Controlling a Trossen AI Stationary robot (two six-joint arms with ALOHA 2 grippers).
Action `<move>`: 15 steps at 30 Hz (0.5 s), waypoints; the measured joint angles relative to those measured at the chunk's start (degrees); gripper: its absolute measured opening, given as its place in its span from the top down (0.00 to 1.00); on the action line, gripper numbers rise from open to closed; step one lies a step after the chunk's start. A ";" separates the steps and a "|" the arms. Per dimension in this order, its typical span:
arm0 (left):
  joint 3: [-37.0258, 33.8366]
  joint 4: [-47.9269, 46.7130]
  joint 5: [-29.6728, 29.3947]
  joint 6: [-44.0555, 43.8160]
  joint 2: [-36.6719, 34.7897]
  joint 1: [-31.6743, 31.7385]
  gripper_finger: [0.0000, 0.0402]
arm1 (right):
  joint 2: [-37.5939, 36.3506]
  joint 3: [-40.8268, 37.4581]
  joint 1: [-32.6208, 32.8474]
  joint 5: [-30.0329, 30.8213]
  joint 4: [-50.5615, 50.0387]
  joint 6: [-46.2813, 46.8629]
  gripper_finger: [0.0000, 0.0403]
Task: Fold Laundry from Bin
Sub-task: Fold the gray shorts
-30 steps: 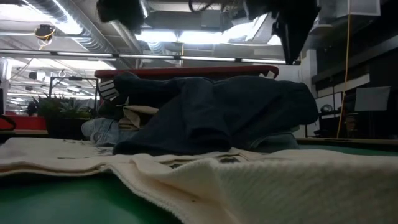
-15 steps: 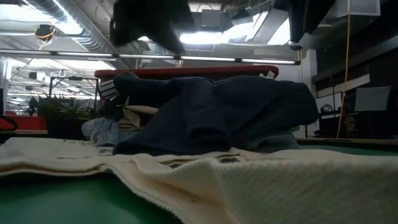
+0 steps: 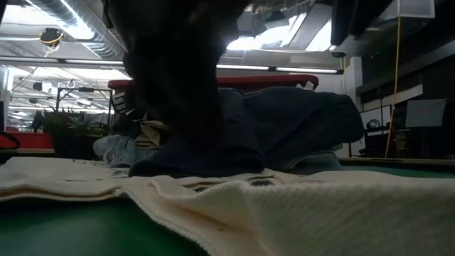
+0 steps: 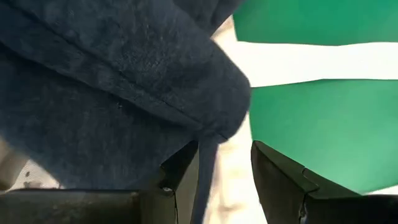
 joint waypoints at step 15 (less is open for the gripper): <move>-0.04 2.30 -0.28 0.13 1.77 2.58 0.68 | -0.02 -5.61 -0.15 -0.04 0.74 -0.01 0.55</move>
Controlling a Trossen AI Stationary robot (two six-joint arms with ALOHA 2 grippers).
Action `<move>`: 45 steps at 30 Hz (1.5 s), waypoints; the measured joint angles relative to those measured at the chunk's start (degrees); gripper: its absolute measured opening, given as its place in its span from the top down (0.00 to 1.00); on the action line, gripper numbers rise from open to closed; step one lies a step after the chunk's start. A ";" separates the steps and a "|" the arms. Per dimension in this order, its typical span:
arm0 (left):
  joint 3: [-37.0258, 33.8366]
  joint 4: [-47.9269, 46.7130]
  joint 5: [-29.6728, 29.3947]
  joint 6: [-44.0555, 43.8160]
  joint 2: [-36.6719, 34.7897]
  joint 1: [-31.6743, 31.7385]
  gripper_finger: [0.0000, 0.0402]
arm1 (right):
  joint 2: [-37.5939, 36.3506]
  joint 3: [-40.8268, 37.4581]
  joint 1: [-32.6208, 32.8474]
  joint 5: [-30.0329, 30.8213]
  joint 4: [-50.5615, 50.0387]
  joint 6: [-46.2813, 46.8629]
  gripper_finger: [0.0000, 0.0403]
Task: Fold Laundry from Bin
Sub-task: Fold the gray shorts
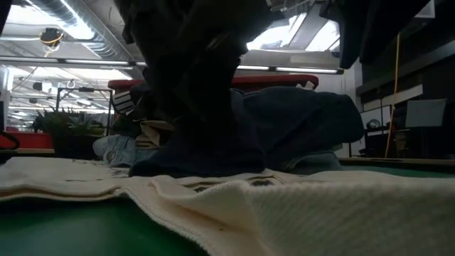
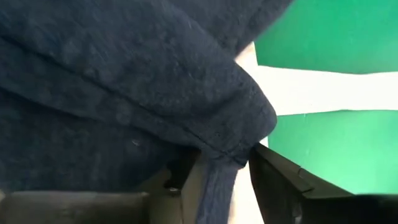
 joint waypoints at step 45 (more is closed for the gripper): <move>0.13 -42.70 -2.89 6.05 -22.16 0.76 0.97 | 0.02 -0.86 1.63 -3.48 8.41 -15.70 0.55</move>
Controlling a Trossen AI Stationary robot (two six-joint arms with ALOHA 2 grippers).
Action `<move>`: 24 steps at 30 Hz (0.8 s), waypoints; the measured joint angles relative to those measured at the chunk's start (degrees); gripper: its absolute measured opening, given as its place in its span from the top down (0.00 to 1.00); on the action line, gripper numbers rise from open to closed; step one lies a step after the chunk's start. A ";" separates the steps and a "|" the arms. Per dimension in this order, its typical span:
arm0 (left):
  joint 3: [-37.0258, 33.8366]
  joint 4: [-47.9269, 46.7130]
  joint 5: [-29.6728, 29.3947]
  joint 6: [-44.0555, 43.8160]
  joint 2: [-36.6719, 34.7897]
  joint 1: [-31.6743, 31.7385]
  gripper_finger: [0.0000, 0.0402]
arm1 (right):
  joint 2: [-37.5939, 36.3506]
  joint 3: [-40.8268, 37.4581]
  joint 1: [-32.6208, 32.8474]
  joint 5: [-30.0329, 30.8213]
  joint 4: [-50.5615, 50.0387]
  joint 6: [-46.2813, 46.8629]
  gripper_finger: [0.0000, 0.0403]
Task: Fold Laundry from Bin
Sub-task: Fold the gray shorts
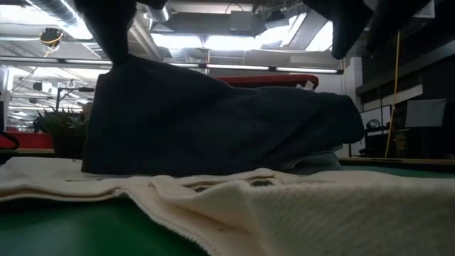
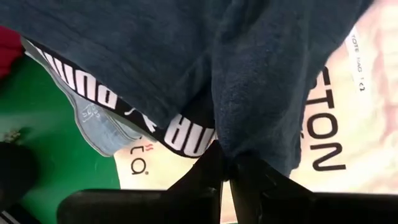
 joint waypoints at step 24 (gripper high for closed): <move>0.00 0.28 -0.06 0.28 0.01 0.52 0.96 | 0.04 -18.88 1.37 9.25 16.56 -5.34 0.56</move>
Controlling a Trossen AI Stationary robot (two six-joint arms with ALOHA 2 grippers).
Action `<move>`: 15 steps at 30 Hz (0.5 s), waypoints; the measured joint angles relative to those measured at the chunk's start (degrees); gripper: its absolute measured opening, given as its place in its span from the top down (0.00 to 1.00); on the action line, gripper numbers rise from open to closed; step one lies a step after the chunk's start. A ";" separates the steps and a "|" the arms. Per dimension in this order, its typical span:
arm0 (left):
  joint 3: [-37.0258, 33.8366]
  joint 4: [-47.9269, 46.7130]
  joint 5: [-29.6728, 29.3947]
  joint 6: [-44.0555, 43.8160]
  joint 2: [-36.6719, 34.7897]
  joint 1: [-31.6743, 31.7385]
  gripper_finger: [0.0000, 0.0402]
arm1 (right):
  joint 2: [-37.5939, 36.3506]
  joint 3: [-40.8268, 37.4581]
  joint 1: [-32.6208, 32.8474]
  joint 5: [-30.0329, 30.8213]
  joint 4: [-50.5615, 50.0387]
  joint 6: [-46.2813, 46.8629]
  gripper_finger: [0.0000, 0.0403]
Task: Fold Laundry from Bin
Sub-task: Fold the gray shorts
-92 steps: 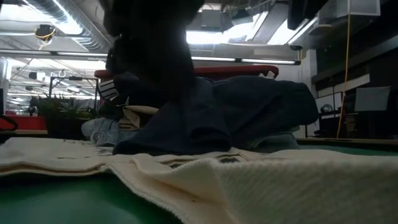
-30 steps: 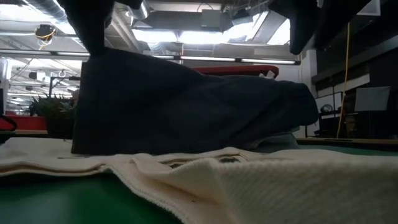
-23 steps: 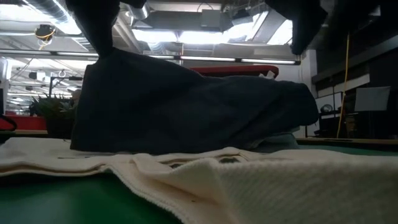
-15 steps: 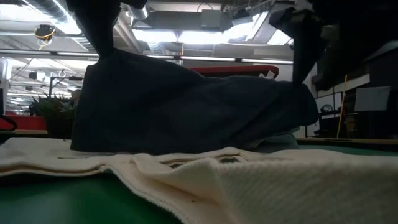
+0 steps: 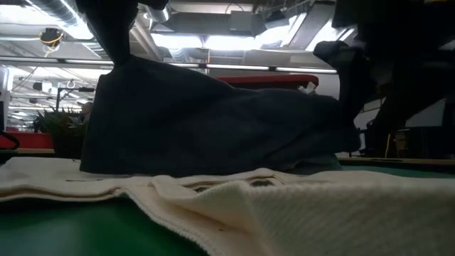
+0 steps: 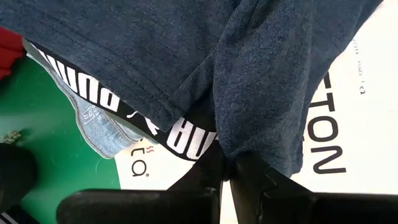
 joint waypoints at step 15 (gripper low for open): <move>0.00 0.00 0.33 0.14 0.00 0.00 0.93 | 0.00 -5.59 -1.01 6.62 4.75 0.03 0.56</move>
